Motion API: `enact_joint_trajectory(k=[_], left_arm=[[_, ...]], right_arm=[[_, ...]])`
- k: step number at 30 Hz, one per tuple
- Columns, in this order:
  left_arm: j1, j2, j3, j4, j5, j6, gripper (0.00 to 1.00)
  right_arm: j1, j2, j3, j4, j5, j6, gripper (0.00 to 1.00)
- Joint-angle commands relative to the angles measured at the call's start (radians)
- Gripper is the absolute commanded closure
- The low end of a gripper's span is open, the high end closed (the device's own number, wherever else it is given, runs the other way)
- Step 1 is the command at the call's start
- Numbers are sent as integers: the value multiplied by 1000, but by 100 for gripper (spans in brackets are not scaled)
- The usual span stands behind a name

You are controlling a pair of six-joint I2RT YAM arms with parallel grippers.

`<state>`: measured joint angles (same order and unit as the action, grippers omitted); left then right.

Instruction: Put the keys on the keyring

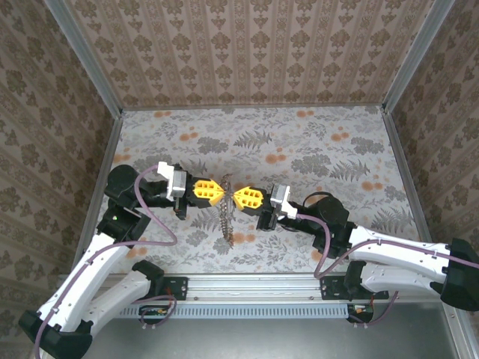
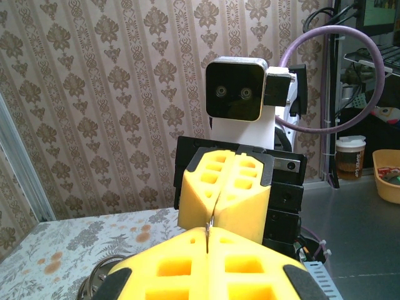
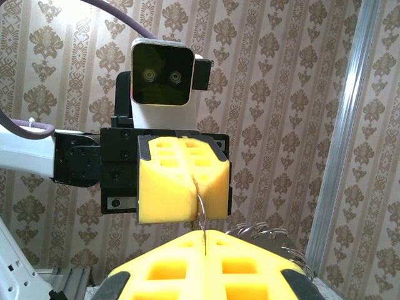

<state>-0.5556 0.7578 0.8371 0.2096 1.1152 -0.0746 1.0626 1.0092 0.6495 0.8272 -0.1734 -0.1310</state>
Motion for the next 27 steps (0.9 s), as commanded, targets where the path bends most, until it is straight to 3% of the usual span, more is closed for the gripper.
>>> enact_joint_trajectory(k=[1,27], left_arm=[[-4,-5,11,37,20,10,100],[-6,-20,14,23,7,14,100]], right_arm=[[-1,5,48,21,-26,5,100],[37,38,71,-80,-5,-107,100]])
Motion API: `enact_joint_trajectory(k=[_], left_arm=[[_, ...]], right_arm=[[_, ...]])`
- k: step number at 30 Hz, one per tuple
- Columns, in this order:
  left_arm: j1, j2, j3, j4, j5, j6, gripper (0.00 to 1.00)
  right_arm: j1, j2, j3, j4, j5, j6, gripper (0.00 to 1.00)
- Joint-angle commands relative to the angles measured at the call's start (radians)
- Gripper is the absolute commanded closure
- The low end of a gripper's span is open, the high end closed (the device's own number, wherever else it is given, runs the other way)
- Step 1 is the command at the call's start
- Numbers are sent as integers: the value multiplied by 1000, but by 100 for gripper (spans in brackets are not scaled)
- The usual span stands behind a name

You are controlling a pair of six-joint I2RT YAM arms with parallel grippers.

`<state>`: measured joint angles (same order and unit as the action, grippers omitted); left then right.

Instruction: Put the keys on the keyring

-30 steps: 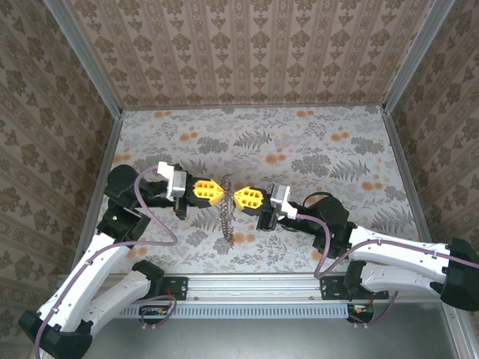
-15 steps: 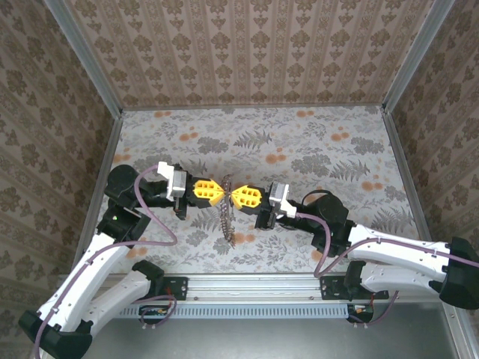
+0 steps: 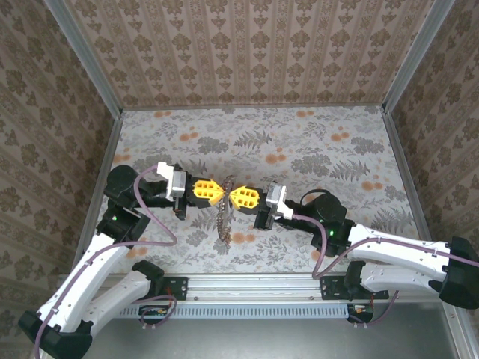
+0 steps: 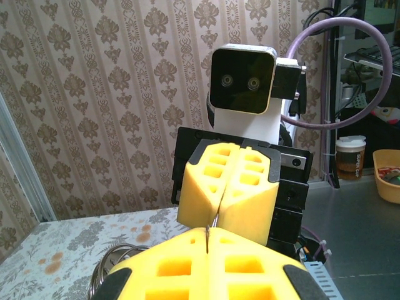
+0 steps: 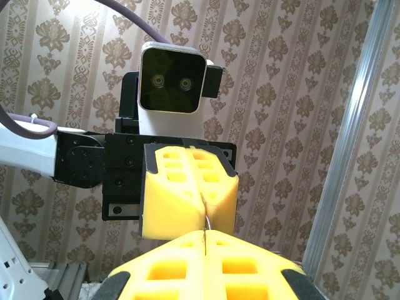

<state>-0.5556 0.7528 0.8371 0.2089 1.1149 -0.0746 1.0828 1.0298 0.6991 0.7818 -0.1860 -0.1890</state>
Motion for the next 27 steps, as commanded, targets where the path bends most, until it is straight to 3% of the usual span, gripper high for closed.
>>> enact_joint_trajectory(k=[1,21,27], left_arm=[[-6,-17,14,23,6,15,100],[-6,-24,13,24,1,15,100],[-6,-24,14,21,-2,15,100]], right_arm=[[19,20,18,-35,12,-58,100],[35,29,-31,-37,100,-158,99],[36,20,-44,-32,108,-163,91]])
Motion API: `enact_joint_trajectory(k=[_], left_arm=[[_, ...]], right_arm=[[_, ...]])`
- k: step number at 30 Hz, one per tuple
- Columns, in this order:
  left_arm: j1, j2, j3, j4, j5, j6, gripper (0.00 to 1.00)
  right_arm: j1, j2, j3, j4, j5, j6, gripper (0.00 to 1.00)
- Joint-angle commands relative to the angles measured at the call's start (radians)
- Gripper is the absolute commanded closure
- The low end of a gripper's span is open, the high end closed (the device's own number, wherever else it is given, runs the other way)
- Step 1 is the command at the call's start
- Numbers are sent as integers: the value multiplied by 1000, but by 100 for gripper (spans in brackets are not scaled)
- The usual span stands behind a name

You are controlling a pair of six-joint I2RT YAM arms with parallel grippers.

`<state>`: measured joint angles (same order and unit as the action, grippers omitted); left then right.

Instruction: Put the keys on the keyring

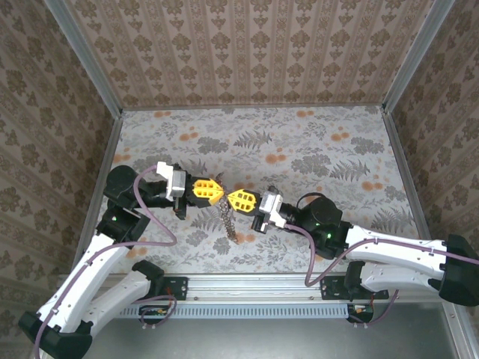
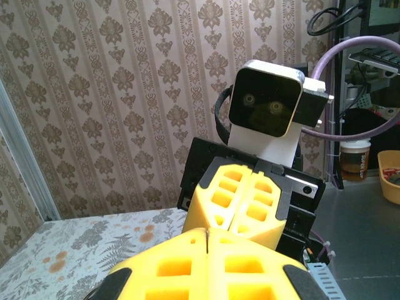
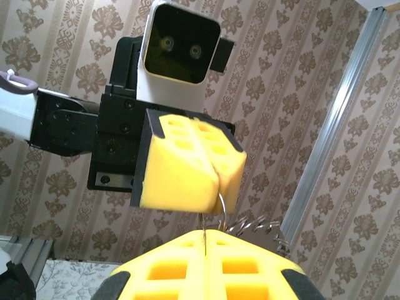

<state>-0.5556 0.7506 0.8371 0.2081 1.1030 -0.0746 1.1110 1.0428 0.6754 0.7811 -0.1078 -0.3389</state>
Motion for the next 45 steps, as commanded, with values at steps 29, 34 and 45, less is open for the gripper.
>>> enact_joint_trajectory(k=[29,34,45], left_arm=[[-195,-30,27,-98,-211,147,100],[-210,-51,18,-106,-234,155,100],[-212,-41,14,-119,-227,177,100]], right_arm=[[-57,-132,103,-326,-134,130,69],[-59,-140,94,-346,-151,146,70],[-69,-103,107,-365,-162,158,73]])
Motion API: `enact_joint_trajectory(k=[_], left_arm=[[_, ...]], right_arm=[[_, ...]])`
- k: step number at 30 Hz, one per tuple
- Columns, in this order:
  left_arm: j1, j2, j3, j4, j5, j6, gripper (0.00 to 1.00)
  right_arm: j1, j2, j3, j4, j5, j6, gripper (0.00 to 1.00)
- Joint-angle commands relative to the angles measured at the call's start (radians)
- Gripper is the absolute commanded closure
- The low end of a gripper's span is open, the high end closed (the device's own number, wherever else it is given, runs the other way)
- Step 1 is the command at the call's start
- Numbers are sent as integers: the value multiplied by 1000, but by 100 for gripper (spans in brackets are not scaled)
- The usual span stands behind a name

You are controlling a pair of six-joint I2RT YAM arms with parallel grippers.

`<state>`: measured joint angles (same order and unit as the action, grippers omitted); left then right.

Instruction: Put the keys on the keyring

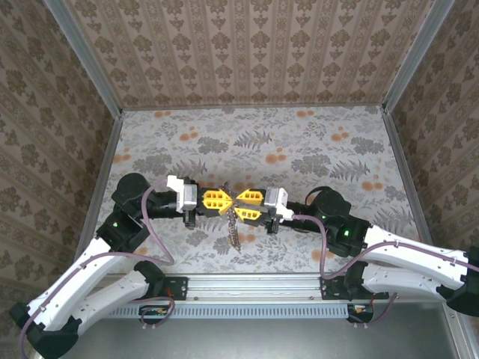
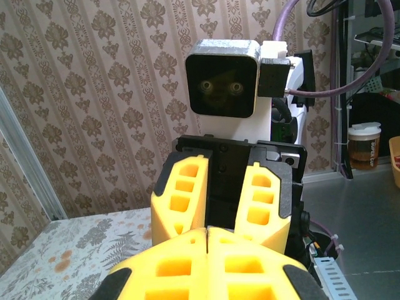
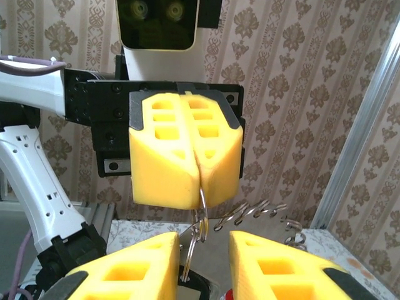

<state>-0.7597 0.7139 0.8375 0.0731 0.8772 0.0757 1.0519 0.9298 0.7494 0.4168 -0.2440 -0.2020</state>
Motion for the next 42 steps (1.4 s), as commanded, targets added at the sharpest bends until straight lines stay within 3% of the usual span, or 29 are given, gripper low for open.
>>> enact_joint_trajectory(k=[1,9,13,17,21,22,24,32,39,42], left_arm=[[-9,-3,14,8,-2,31,100],[-7,0,17,-27,-10,51,100],[-12,18,43,-99,-25,83,100],[-15,24,95,-246,-107,130,98],[-24,44,171,-419,-228,169,78],[-24,52,195,-462,-294,176,69],[-28,74,244,-546,-356,196,63],[-105,229,444,-801,-511,291,61],[-224,313,459,-802,-673,347,61],[-240,326,453,-795,-687,357,61]], right_arm=[[-12,14,31,7,-33,23,73],[-27,19,29,16,-46,21,100],[-31,-8,13,19,-18,8,100],[-48,-43,22,-60,36,-19,100],[-66,-57,63,-212,95,-56,100],[-69,-57,78,-256,116,-69,100],[-73,-49,115,-351,154,-90,100],[-78,-4,208,-589,256,-124,100],[-82,57,266,-644,266,-96,100],[-82,58,268,-644,255,-96,100]])
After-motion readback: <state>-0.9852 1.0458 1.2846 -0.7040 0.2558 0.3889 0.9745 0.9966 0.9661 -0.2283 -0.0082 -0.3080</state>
